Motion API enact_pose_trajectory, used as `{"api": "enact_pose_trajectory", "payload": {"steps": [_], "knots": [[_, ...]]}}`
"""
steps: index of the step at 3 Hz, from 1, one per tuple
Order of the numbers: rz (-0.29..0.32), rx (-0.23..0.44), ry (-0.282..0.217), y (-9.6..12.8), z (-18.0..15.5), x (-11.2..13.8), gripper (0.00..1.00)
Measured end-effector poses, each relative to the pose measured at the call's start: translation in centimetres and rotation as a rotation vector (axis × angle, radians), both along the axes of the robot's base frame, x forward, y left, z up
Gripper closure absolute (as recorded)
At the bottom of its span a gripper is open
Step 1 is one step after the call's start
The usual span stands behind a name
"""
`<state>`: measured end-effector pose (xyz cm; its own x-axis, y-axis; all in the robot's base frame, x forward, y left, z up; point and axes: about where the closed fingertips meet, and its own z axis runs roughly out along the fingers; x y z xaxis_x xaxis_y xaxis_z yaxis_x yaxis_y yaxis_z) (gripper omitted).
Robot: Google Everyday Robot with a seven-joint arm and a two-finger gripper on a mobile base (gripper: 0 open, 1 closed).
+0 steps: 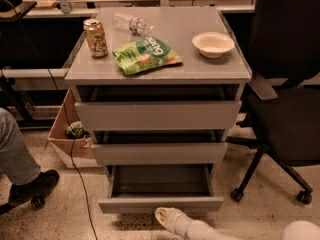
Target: Close bottom drawer
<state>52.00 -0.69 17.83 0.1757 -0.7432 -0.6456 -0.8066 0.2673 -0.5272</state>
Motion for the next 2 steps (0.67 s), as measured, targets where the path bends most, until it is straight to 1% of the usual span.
{"api": "enact_pose_trajectory", "payload": {"steps": [1,2], "knots": [[0.0,0.002,-0.004,0.1,0.0,0.1,1.0],[-0.003,0.024,-0.053,0.8,-0.4,2.1,1.0]]}}
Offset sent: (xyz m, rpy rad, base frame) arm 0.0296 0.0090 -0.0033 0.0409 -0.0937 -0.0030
